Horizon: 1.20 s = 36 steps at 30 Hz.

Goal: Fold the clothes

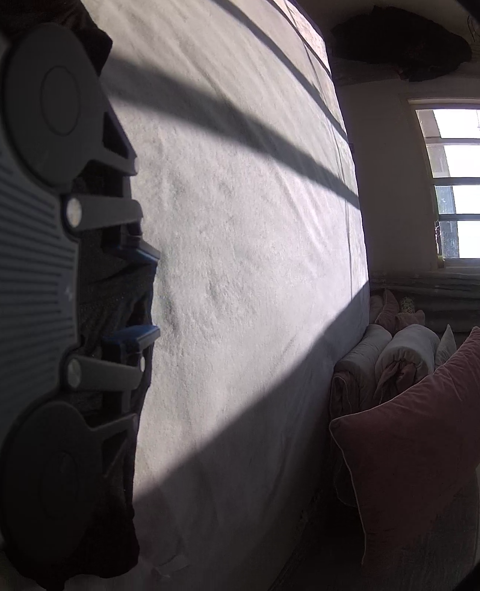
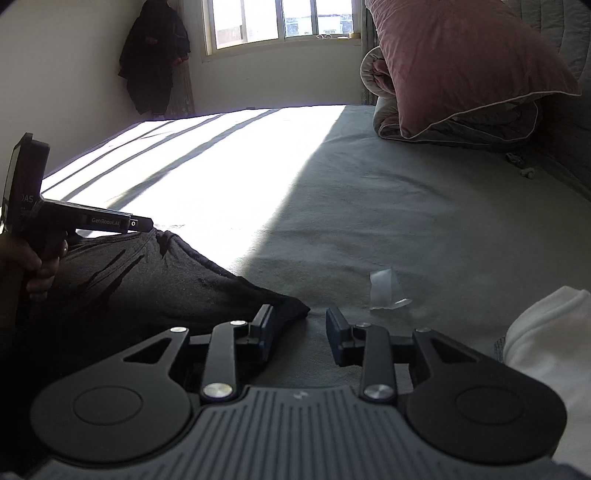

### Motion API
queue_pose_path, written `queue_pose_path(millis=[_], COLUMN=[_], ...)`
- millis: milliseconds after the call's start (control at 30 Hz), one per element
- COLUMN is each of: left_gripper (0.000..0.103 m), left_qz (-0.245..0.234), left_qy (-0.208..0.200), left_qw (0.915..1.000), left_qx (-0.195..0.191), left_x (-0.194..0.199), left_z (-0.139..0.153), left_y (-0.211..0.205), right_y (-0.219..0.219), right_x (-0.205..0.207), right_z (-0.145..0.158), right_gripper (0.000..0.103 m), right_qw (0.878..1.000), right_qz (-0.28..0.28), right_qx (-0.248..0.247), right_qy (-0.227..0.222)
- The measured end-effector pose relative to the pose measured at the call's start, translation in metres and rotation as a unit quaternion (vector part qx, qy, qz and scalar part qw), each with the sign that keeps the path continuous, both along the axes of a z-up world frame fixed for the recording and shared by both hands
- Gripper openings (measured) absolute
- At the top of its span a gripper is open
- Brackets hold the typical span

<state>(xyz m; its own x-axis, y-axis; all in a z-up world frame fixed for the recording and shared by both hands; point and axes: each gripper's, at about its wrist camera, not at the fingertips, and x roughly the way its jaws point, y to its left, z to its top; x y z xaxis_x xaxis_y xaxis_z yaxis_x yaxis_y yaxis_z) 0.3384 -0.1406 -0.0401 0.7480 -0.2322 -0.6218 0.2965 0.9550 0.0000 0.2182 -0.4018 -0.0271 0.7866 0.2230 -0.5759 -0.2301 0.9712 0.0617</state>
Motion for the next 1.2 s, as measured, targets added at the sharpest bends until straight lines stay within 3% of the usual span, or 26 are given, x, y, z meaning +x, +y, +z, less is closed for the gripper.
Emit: queue_pose_path(millis=[167,267,367,467,567,667,733,800,867,900,933,1067,1200], left_gripper=[0.037,0.034,0.034,0.034,0.032,0.027,0.023,0.012,0.005,0.003,0.002,0.002,0.004], left_qz=[-0.067,-0.150,-0.235,-0.294,-0.351,-0.380,-0.378,-0.376,-0.373,-0.369,-0.363,-0.368,-0.365], left_qy=[0.016,0.003,-0.022,-0.050,-0.077,-0.090,-0.090,-0.090,-0.090,-0.092,-0.094,-0.063,-0.036], left_qw=[0.9976,0.9887,0.9717,0.9542,0.9319,0.9176,0.9172,0.9174,0.9176,0.9200,0.9228,0.9275,0.9300], left_qx=[0.000,0.001,0.005,0.027,0.048,0.077,0.086,0.094,0.102,0.096,0.088,0.021,0.019], left_x=[-0.030,-0.057,-0.085,-0.106,-0.126,-0.135,-0.136,-0.136,-0.137,-0.137,-0.137,-0.132,-0.122], left_z=[0.004,0.002,-0.002,-0.009,-0.015,-0.022,-0.025,-0.027,-0.030,-0.029,-0.028,-0.024,-0.034], left_y=[-0.021,-0.039,-0.058,-0.076,-0.094,-0.106,-0.109,-0.113,-0.116,-0.117,-0.118,-0.120,-0.126], right_y=[0.019,0.028,0.018,-0.001,-0.016,-0.019,-0.019,-0.015,-0.008,-0.005,-0.002,-0.001,-0.006], right_x=[-0.023,-0.024,-0.017,0.000,0.018,0.027,0.032,0.035,0.040,0.042,0.043,0.035,0.042], right_z=[0.001,0.000,-0.001,-0.004,-0.013,-0.023,-0.027,-0.031,-0.037,-0.041,-0.043,-0.030,-0.041], right_gripper=[0.035,0.035,0.035,0.035,0.035,0.035,0.035,0.035,0.025,0.008,0.003,0.002,0.002], right_qw=[0.993,0.989,0.994,1.000,0.997,0.994,0.992,0.993,0.995,0.996,0.996,0.996,0.996], right_qz=[0.088,0.113,0.081,0.019,-0.025,-0.040,-0.043,-0.039,-0.038,-0.038,-0.039,-0.072,-0.083], right_qx=[-0.078,-0.095,-0.074,-0.003,0.067,0.101,0.115,0.115,0.097,0.084,0.078,0.041,0.022], right_qy=[-0.015,-0.025,-0.024,-0.015,0.002,0.005,0.003,0.002,0.009,0.013,0.012,-0.031,-0.008])
